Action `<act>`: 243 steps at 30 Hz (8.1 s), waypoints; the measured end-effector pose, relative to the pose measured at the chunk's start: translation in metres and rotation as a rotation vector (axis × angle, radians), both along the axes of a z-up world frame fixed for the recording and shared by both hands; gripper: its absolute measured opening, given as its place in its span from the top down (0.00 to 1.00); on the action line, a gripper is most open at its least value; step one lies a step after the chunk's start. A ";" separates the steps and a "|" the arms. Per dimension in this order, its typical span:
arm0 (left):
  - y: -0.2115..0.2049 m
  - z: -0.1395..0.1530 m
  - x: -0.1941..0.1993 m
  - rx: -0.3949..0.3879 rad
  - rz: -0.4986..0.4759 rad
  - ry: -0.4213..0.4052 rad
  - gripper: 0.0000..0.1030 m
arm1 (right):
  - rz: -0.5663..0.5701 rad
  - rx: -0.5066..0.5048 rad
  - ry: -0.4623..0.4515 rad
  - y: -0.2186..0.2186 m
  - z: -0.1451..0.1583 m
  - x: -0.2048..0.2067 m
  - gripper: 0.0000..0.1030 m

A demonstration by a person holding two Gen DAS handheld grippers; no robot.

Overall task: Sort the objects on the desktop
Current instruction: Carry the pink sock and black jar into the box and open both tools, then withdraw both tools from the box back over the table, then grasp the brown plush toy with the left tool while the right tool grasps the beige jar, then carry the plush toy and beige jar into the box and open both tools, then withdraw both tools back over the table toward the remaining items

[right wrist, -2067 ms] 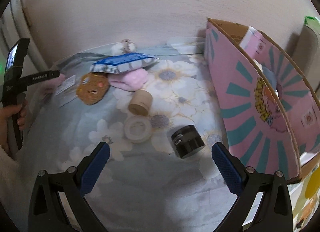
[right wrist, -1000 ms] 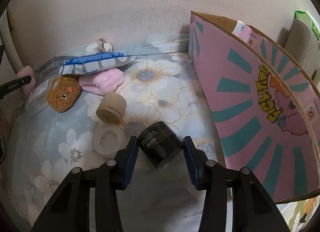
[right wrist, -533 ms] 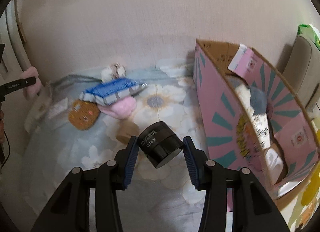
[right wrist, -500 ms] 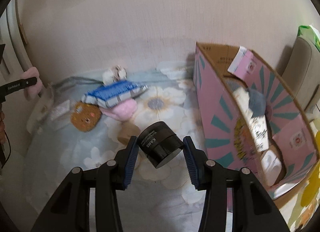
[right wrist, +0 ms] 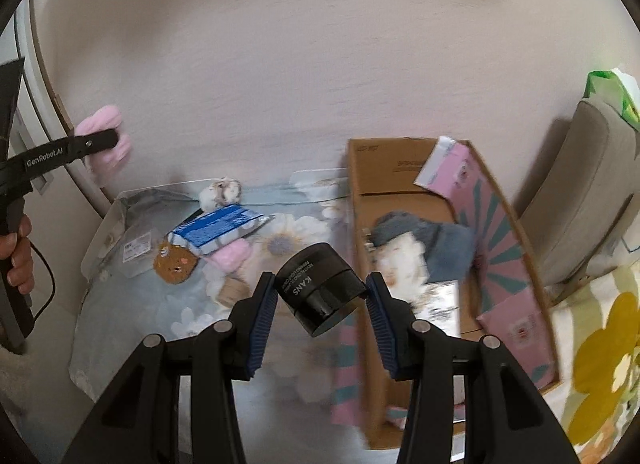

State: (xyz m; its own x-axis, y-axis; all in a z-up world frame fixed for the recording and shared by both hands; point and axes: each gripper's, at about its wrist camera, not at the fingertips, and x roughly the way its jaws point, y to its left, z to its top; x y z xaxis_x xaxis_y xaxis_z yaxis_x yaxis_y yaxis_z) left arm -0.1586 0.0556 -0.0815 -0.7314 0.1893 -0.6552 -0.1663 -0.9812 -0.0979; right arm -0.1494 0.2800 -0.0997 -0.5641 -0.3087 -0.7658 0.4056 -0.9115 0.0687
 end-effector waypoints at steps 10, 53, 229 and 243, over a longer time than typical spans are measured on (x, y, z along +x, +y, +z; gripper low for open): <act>0.143 -0.012 -0.025 0.062 -0.238 -0.057 0.79 | -0.029 0.055 -0.120 0.065 -0.001 -0.031 0.59; 0.283 -0.066 -0.021 -0.044 -0.480 -0.285 0.01 | 0.073 0.063 -0.244 0.114 -0.054 -0.067 0.25; 0.255 -0.065 -0.039 0.052 -0.401 -0.362 0.00 | -0.033 -0.112 -0.322 0.096 -0.047 -0.027 0.21; 0.139 -0.004 -0.003 0.078 -0.299 -0.287 0.00 | -0.039 -0.091 -0.246 0.073 0.000 -0.016 0.21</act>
State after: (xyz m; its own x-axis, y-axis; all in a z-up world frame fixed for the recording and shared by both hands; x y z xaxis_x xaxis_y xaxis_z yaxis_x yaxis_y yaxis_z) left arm -0.1611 0.1950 -0.0858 -0.4269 0.4226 -0.7994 -0.3978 -0.8817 -0.2537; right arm -0.1650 0.3530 -0.0993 -0.3769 -0.3640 -0.8517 0.3308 -0.9118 0.2433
